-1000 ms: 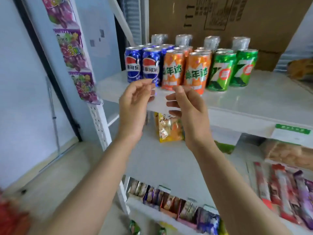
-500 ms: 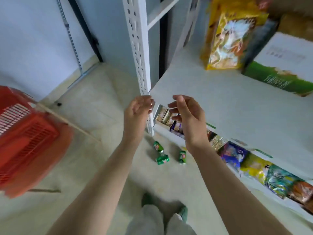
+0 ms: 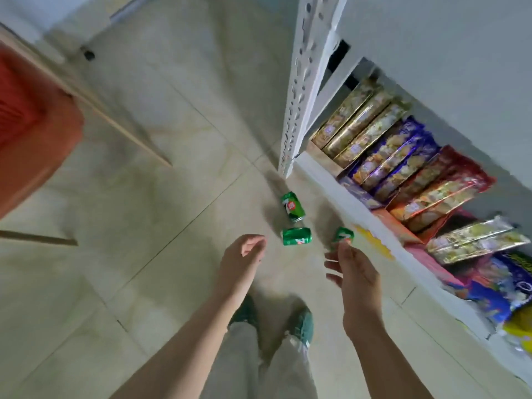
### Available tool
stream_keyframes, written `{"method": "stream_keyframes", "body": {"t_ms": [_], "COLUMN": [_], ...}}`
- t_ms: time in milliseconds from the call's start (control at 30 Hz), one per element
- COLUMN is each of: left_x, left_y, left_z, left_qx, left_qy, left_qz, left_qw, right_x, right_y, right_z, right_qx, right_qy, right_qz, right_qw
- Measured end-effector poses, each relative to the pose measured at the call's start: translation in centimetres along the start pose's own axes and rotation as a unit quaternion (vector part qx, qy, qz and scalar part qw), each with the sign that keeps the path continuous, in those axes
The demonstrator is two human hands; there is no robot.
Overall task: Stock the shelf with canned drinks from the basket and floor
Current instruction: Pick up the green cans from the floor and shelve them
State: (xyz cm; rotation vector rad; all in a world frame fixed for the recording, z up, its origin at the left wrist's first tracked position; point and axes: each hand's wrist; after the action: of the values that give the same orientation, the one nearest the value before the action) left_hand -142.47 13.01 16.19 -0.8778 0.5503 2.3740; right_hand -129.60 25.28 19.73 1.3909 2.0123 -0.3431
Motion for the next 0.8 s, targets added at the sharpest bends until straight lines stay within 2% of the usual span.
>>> {"method": "stream_keyframes", "body": {"t_ms": [133,400,567,633,700,800], "left_x": [6.7,24.7,30.7,31.9,32.6,32.5], "left_y": [-1.5,-8.3,-13.2,-14.2,-14.7,-14.6], "left_z": [-8.2,-20.3,-25.3,-26.6,-26.7,-25.7], "left_qx": [0.014,0.114,0.140,0.108,0.025,-0.096], "left_qy": [0.059,0.063,0.125,0.163,0.191,0.219], "left_qz": [0.017,-0.040,-0.069,-0.078,-0.099,-0.115], "left_qw": [0.998,0.991,0.980,0.978,0.976,0.964], "right_x": [7.1,23.6,32.2,34.4,35.2,34.8], "right_y": [-1.3,-4.5,-5.3,-5.1,-5.4,-6.8], "right_z": [8.3,22.1,27.8,29.4,30.0,30.1], "right_qx": [-0.047,-0.150,-0.298,-0.312,-0.294,-0.206], "right_qy": [-0.038,-0.060,-0.060,-0.063,-0.064,-0.079], "right_qz": [-0.027,-0.079,-0.030,-0.038,-0.057,-0.045], "right_qw": [0.998,0.984,0.952,0.947,0.952,0.974]}}
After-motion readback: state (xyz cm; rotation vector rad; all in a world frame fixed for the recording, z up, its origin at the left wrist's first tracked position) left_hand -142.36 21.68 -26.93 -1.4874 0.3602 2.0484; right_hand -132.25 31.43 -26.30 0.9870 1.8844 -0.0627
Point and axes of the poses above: each hand's wrist, its own x-axis towards the middle knuckle, its own y-axis out of the back of the hand, z = x × y
